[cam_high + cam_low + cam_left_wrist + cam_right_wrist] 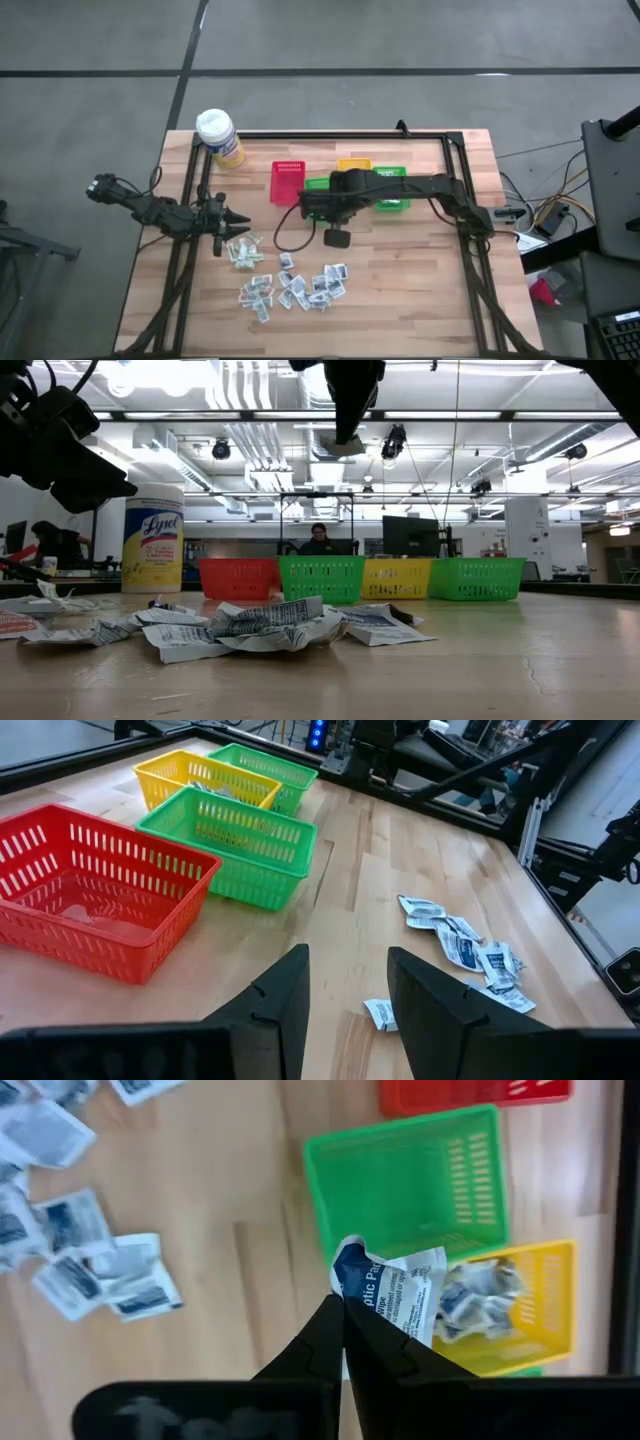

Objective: Pick & Place First Aid Supplies
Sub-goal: Put the alcohol pad into the yellow basket

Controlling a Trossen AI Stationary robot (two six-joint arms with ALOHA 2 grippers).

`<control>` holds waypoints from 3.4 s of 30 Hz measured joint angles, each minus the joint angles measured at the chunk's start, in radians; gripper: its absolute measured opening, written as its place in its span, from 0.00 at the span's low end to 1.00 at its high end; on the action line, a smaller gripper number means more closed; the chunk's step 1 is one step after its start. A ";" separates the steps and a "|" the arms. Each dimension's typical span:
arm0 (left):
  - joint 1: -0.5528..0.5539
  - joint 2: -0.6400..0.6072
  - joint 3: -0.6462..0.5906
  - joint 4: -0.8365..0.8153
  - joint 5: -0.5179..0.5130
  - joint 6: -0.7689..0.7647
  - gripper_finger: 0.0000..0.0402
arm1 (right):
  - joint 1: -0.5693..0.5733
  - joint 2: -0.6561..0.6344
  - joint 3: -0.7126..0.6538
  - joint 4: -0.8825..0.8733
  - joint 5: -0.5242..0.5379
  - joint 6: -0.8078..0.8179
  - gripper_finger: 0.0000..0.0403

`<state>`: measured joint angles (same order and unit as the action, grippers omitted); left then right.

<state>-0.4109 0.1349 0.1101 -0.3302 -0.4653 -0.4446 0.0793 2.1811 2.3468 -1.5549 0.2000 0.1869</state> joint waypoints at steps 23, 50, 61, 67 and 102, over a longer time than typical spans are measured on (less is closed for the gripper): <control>0.000 0.000 0.000 0.000 -0.008 -0.001 0.33 | -0.274 0.000 0.000 -0.017 0.039 -0.274 0.02; 0.000 0.000 0.000 0.000 -0.079 -0.026 0.33 | -0.342 -0.002 -0.294 0.130 -0.025 -0.287 0.02; 0.000 0.000 0.000 0.000 -0.080 -0.030 0.33 | -0.346 -0.166 -0.563 0.313 -0.074 -0.266 0.02; 0.000 0.000 -0.001 0.006 -0.082 -0.032 0.33 | -0.346 -0.281 -0.718 0.375 -0.079 -0.274 0.02; 0.000 0.000 -0.001 0.008 -0.110 -0.080 0.33 | -0.457 -0.346 -1.030 0.804 -0.190 -0.416 0.02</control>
<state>-0.4110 0.1352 0.1089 -0.3225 -0.5755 -0.5243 -0.3779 1.8347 1.3171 -0.7505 0.0101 -0.2295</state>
